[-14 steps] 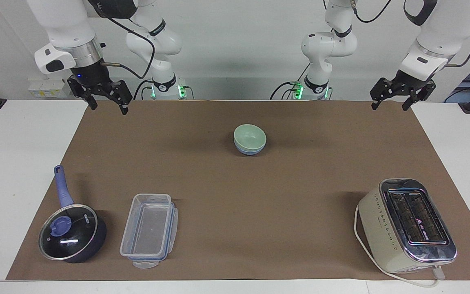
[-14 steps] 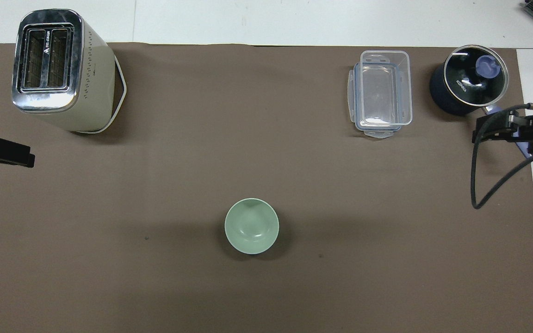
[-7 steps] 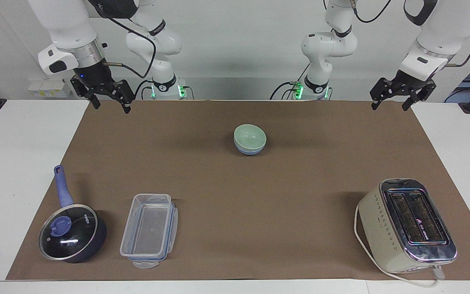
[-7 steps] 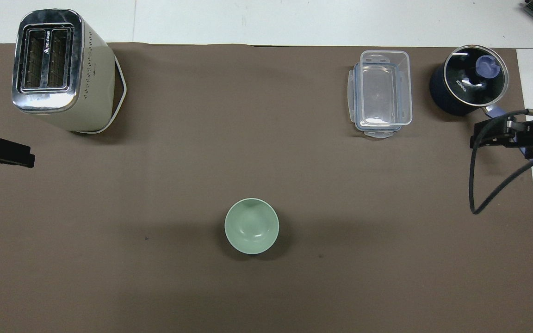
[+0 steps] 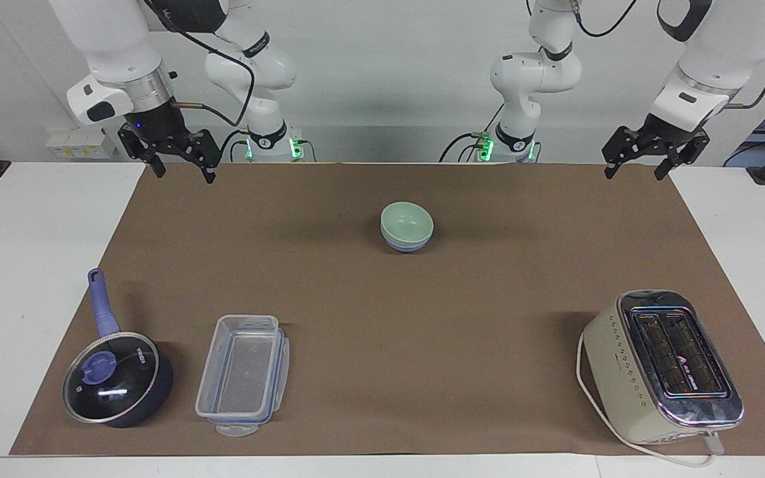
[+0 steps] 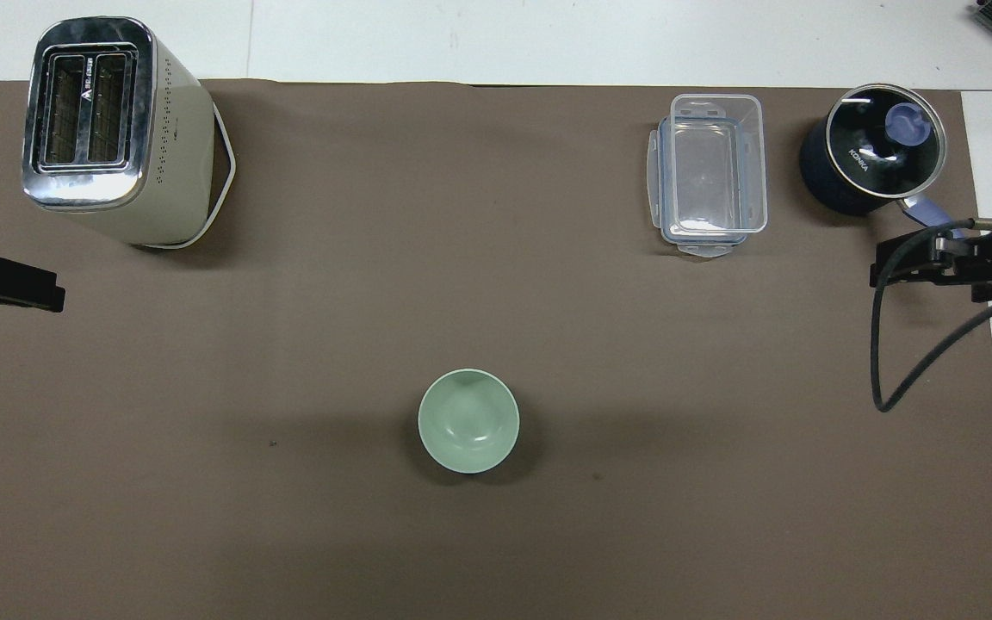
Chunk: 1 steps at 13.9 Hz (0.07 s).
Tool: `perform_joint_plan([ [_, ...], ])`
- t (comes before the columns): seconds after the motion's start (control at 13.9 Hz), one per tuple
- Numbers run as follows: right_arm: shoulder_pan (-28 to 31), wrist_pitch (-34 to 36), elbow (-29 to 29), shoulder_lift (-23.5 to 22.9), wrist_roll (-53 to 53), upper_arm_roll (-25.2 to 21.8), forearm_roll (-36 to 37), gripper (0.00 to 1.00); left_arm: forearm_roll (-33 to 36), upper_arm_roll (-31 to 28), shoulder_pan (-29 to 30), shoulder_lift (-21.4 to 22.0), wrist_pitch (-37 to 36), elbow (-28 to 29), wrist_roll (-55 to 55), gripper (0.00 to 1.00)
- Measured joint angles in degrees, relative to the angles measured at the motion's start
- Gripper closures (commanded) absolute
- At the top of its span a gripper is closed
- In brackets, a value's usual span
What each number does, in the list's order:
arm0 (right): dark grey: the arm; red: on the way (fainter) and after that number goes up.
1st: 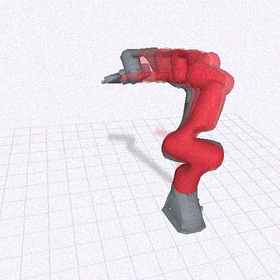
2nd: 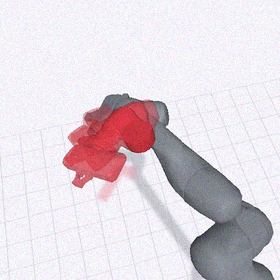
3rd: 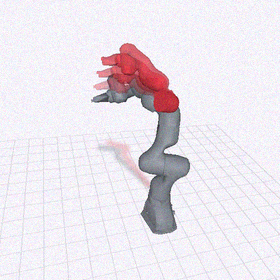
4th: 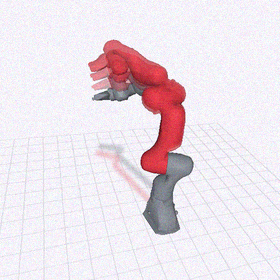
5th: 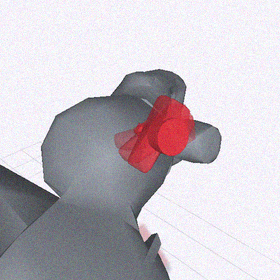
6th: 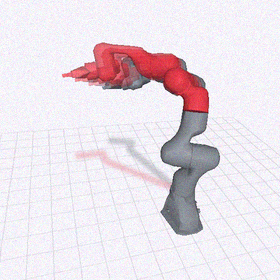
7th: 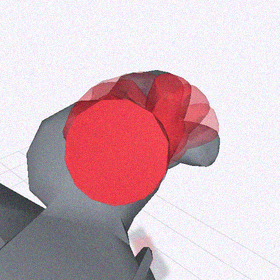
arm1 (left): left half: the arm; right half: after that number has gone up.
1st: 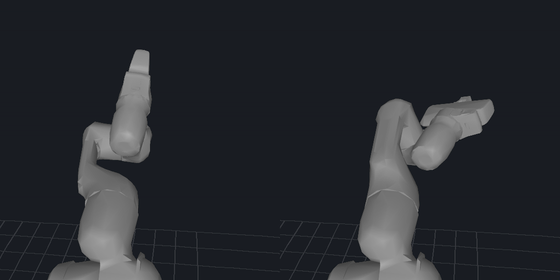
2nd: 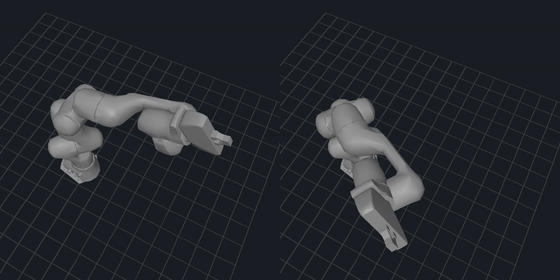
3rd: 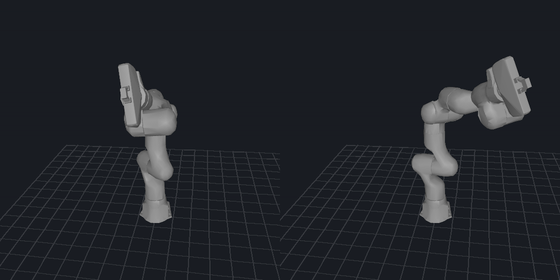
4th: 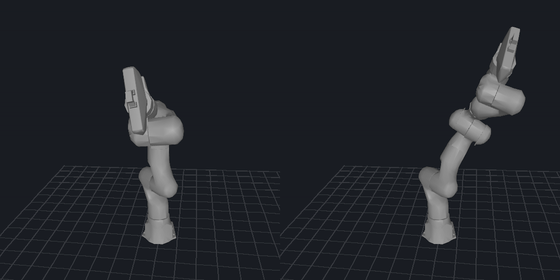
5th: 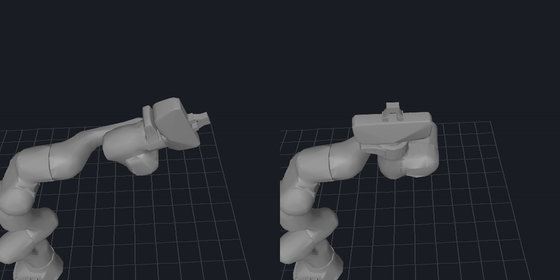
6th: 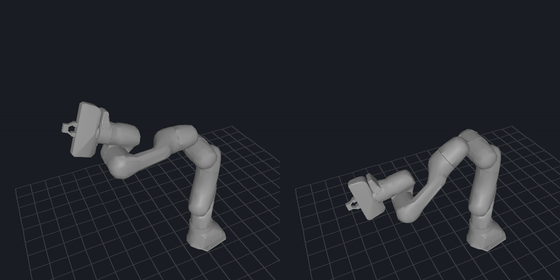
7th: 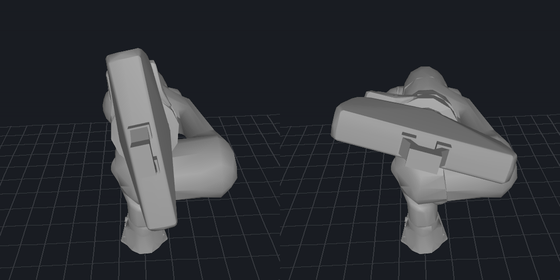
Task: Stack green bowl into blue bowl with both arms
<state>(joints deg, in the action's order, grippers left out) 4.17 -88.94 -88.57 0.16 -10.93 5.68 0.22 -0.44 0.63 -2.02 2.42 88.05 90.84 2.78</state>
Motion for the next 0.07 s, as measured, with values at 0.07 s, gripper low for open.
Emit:
perform_joint_plan([
  [0.07, 0.0, 0.0, 0.0, 0.0, 0.0, 0.0, 0.0, 0.0, 0.0, 0.0, 0.0, 0.0, 0.0, 0.0, 0.0, 0.0],
])
